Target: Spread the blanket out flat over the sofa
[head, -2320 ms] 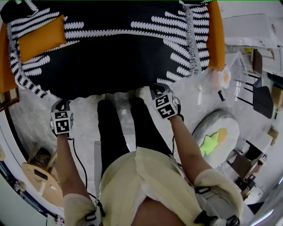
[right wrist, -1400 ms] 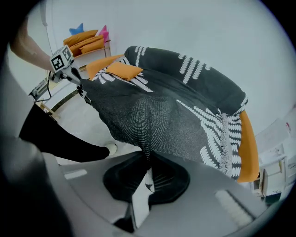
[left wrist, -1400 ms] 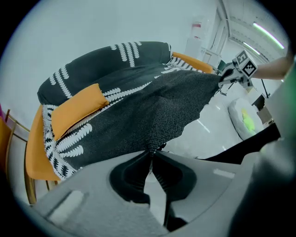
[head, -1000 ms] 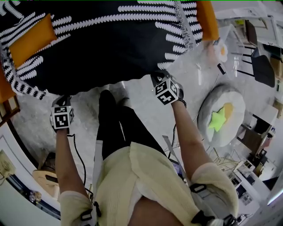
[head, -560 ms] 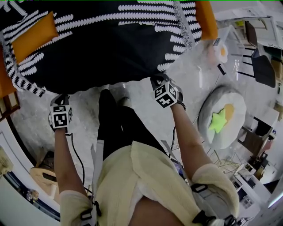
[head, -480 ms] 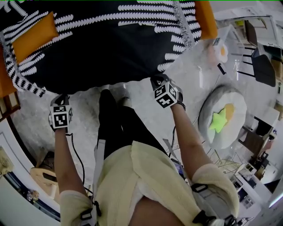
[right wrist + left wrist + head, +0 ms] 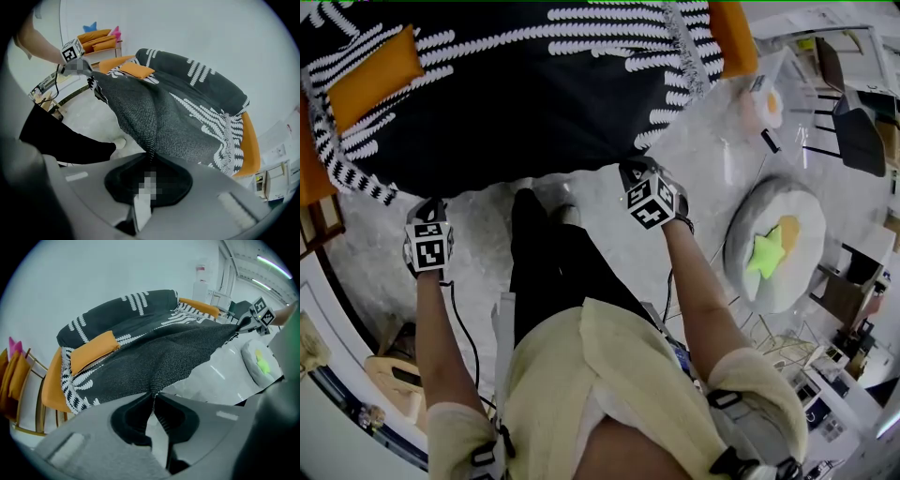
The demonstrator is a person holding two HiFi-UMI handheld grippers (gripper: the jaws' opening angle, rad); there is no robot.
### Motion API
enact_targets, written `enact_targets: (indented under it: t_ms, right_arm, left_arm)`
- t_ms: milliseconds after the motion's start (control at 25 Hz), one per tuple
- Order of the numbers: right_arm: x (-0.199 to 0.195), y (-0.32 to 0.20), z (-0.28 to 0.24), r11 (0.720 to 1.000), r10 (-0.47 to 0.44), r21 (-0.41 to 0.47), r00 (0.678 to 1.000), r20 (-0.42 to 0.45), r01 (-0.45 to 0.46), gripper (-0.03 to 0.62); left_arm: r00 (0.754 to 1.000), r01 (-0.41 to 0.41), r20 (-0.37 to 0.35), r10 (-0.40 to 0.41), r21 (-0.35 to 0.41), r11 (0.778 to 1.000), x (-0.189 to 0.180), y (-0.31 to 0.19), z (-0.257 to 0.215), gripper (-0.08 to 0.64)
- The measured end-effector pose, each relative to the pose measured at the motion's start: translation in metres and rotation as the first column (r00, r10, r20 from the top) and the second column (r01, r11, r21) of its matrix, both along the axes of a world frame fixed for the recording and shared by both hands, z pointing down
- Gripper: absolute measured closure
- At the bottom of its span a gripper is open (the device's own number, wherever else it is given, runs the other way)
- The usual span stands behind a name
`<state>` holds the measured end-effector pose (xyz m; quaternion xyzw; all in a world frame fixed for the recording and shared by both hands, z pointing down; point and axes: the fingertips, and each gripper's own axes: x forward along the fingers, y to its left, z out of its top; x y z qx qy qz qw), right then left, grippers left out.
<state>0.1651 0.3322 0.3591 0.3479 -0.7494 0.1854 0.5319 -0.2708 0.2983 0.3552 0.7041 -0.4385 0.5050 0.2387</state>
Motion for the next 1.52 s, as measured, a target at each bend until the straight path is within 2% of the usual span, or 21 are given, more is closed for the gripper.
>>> enact_targets:
  t_ms: [1520]
  right_arm:
    - [0.004,0.035,-0.005,0.999,0.048,0.015,0.999,0.004,-0.048,0.561]
  left_arm:
    - [1.0,-0.012,0.016,0.011,0.034,0.999,-0.001,0.019,-0.004,0.537]
